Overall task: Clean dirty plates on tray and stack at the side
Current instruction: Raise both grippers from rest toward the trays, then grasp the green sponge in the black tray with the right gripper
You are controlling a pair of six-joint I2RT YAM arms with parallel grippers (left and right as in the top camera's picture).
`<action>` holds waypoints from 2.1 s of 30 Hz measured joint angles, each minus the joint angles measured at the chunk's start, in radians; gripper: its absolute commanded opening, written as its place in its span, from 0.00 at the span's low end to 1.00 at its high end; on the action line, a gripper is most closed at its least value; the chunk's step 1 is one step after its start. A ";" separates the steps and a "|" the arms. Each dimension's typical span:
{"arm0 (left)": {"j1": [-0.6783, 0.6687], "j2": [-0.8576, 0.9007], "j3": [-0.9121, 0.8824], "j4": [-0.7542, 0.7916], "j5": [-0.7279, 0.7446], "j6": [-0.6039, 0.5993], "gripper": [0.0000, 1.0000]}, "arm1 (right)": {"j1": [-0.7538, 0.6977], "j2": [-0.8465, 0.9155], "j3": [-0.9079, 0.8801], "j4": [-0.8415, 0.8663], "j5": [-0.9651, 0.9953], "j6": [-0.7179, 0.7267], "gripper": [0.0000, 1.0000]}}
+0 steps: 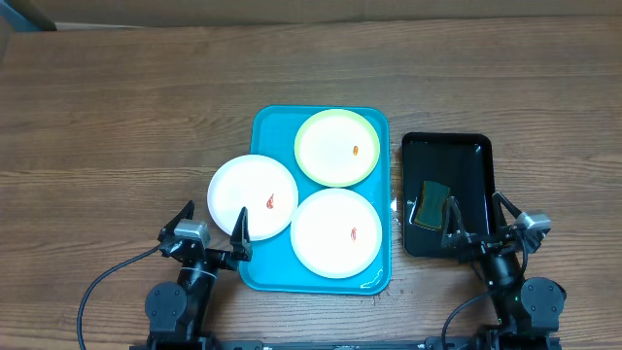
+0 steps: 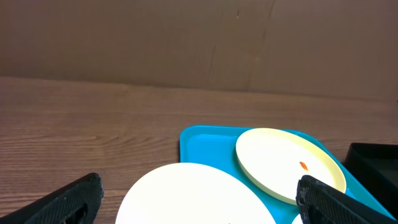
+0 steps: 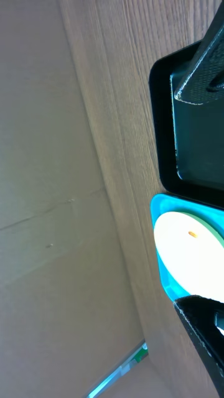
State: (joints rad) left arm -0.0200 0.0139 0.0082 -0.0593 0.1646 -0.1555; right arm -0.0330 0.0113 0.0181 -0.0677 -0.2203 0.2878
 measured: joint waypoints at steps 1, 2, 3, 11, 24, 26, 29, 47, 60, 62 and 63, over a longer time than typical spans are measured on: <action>0.000 0.000 0.000 0.000 0.000 0.000 1.00 | 0.000 0.000 0.000 0.000 0.000 0.000 1.00; 0.000 0.000 0.000 0.000 0.000 0.000 1.00 | 0.000 0.000 0.000 0.000 0.000 0.000 1.00; 0.000 0.000 0.000 0.000 0.000 0.000 1.00 | 0.000 0.000 0.000 0.000 0.000 0.000 1.00; 0.000 0.000 0.000 0.000 0.000 0.000 1.00 | 0.000 0.000 0.000 0.000 0.000 0.000 1.00; 0.000 0.000 0.000 -0.012 -0.117 0.000 1.00 | 0.000 0.000 0.000 -0.001 -0.005 0.000 1.00; 0.000 0.000 0.000 -0.012 -0.109 -0.028 1.00 | 0.000 0.000 0.000 0.000 -0.021 0.000 1.00; 0.000 0.000 0.000 0.012 -0.071 -0.072 1.00 | 0.000 0.000 0.000 0.003 -0.072 0.000 1.00; 0.000 0.076 0.304 -0.001 0.133 -0.108 1.00 | 0.000 0.151 0.463 -0.398 -0.274 0.000 1.00; 0.000 0.623 0.876 -0.547 0.253 -0.077 1.00 | -0.006 0.728 0.983 -0.764 -0.284 0.026 1.00; 0.000 0.652 0.878 -0.554 0.294 -0.077 1.00 | -0.006 0.748 0.983 -0.785 -0.300 0.042 1.00; 0.000 0.665 0.878 -0.556 0.319 -0.077 1.00 | -0.006 0.755 0.983 -0.790 -0.308 0.048 1.00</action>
State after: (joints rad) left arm -0.0204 0.6788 0.8864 -0.6155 0.4835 -0.2325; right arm -0.0387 0.7666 1.0016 -0.8577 -0.5282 0.3355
